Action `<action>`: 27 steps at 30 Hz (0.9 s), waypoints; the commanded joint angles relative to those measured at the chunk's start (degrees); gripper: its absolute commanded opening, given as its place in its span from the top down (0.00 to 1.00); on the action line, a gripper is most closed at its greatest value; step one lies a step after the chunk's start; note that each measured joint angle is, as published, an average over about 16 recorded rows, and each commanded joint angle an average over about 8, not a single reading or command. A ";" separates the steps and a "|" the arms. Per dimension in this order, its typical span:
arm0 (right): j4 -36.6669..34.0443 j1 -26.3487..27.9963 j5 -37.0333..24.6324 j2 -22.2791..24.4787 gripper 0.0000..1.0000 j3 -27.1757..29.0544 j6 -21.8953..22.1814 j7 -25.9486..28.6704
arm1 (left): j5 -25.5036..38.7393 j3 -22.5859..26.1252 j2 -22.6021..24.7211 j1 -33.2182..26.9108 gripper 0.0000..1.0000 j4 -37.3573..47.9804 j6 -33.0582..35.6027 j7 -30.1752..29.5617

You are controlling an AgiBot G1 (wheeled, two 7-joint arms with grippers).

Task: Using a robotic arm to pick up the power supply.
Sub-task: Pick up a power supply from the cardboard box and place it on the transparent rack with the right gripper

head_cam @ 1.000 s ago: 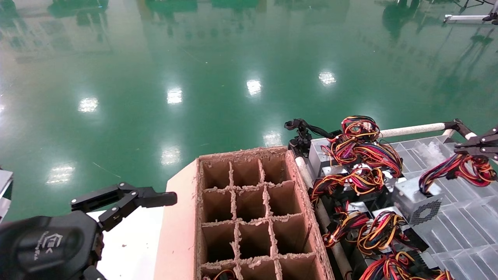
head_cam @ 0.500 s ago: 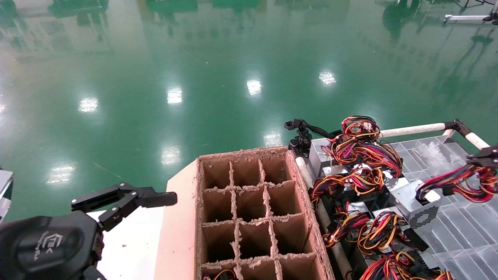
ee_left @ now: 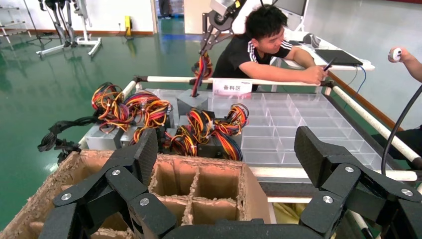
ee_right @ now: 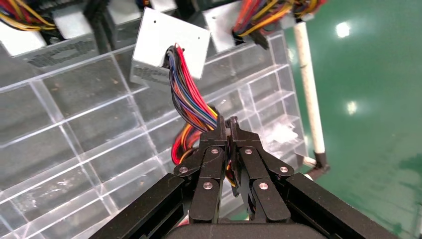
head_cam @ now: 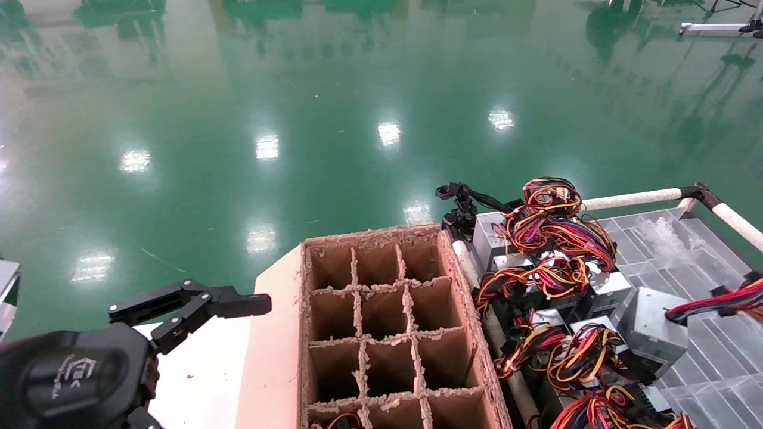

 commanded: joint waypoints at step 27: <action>-2.22 -4.72 4.95 0.71 1.00 3.33 -3.14 2.85 | -0.01 0.01 0.00 0.00 0.00 0.00 0.00 0.01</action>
